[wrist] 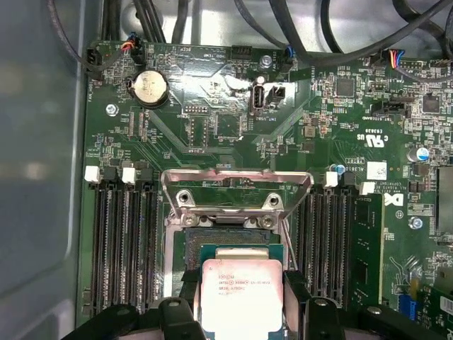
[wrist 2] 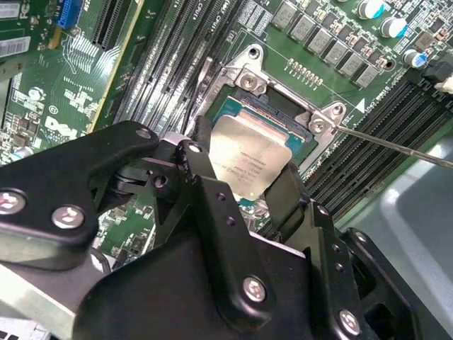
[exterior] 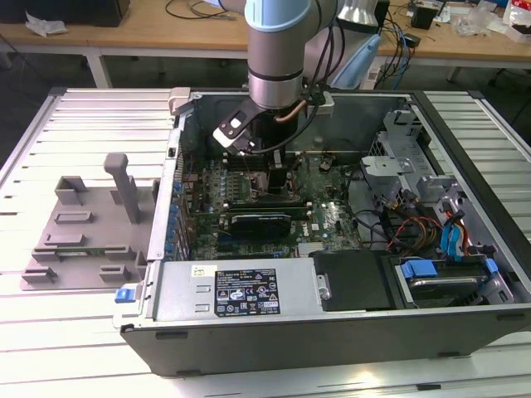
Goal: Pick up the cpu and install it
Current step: 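Place the cpu into insertion slot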
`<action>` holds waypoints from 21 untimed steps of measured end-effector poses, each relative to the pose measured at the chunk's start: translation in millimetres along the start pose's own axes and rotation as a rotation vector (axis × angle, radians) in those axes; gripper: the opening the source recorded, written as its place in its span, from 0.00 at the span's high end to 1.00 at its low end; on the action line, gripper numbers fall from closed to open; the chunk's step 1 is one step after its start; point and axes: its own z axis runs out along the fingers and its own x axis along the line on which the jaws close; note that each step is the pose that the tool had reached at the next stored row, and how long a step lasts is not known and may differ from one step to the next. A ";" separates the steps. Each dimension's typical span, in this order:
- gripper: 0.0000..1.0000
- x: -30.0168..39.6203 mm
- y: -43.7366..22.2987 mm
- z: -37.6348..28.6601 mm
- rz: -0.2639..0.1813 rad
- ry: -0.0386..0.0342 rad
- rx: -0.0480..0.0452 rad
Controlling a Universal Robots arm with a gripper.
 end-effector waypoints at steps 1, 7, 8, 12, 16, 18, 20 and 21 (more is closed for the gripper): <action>0.45 1.3 0.0 0.0 0.000 0.0001 -0.0001; 0.45 3.7 -0.1 4.4 0.000 0.0000 0.0001; 0.45 4.4 -0.1 5.2 0.000 0.0000 0.0000; 0.45 5.1 -0.3 9.8 0.000 -0.0001 -0.0001; 0.45 5.7 0.1 11.6 -0.001 -0.0003 -0.0001; 0.45 6.1 0.1 13.2 -0.003 -0.0002 -0.0001; 0.45 6.5 0.0 14.2 -0.003 -0.0006 0.0001; 0.45 6.5 0.0 14.5 -0.003 -0.0005 0.0000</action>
